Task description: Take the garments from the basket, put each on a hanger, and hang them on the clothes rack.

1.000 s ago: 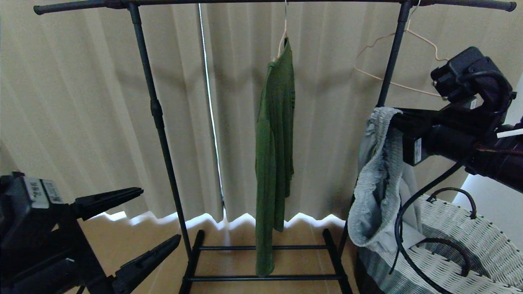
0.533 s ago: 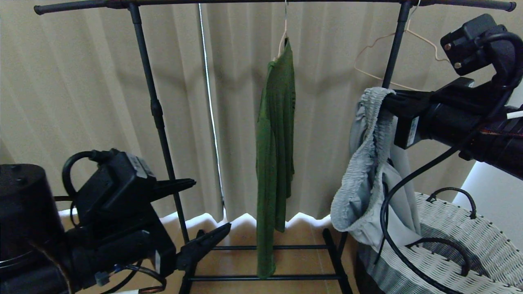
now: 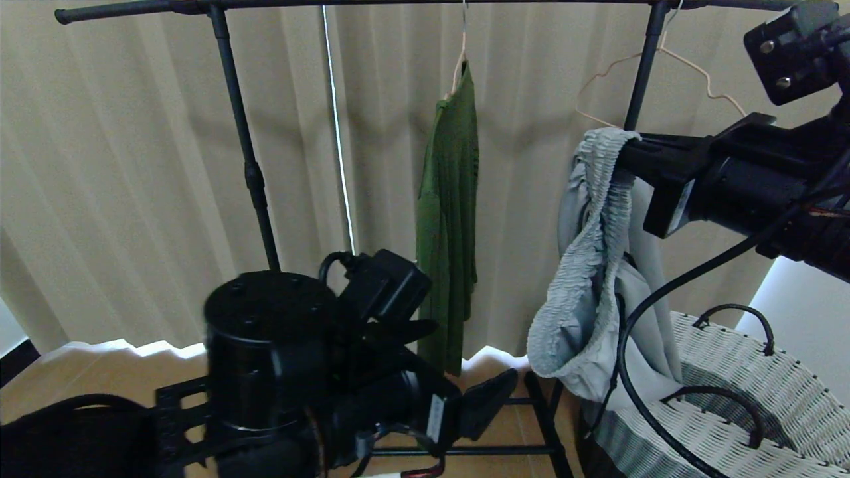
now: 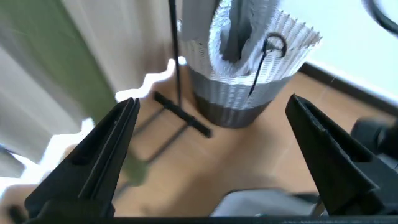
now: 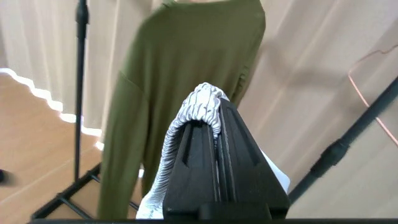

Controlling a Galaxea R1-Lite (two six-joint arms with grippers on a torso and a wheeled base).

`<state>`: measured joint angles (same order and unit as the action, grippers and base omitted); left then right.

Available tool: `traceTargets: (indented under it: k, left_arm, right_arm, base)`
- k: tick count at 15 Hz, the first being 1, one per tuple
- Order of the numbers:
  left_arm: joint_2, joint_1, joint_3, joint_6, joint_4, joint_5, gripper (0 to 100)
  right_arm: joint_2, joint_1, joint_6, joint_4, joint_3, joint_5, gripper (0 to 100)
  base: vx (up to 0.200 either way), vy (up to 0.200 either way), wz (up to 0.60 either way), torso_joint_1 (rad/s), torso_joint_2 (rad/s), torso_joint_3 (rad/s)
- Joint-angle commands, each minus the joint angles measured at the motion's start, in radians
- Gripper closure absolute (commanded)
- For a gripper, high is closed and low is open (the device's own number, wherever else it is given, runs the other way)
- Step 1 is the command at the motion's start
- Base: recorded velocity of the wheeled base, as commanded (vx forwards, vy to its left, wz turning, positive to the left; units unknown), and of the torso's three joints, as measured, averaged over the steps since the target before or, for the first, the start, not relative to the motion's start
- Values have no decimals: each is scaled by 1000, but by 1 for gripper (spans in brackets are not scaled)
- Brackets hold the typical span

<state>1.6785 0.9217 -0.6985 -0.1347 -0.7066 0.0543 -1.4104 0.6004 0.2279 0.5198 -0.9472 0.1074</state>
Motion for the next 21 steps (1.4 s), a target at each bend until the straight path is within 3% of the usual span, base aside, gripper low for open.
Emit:
traceTargets:
  k: [1, 6, 13, 14, 18, 19, 21]
  left_arm:
    - [205, 19, -156, -115, 1, 59, 0]
    - [334, -9, -271, -163, 1, 65, 0]
    - [362, -15, -263, -198, 1, 56, 0]
    - [362, -15, -262, -200, 1, 56, 100]
    - [339, -12, -200, -194, -4, 64, 100]
    - [310, -12, -145, -191, -31, 70, 100]
    - [211, -27, 4, -164, -185, 90, 100]
  right_arm:
    - [28, 19, -2, 0, 4, 0, 100]
    - [56, 19, -33, -1, 10, -35, 100]
    - [68, 19, -36, 0, 5, -35, 100]
    - [70, 19, -36, 0, 7, -35, 100]
    - [71, 18, -35, 0, 5, -35, 100]
    - [70, 18, -35, 0, 7, -34, 100]
    - [71, 16, -33, -3, 8, -34, 100]
  base:
    - [0, 0, 0, 0, 0, 0]
    - [0, 0, 0, 0, 0, 0]
    - [0, 0, 0, 0, 0, 0]
    - [0, 0, 0, 0, 0, 0]
    - [0, 0, 0, 0, 0, 0]
    - [0, 0, 0, 0, 0, 0]
    - [0, 0, 0, 0, 0, 0]
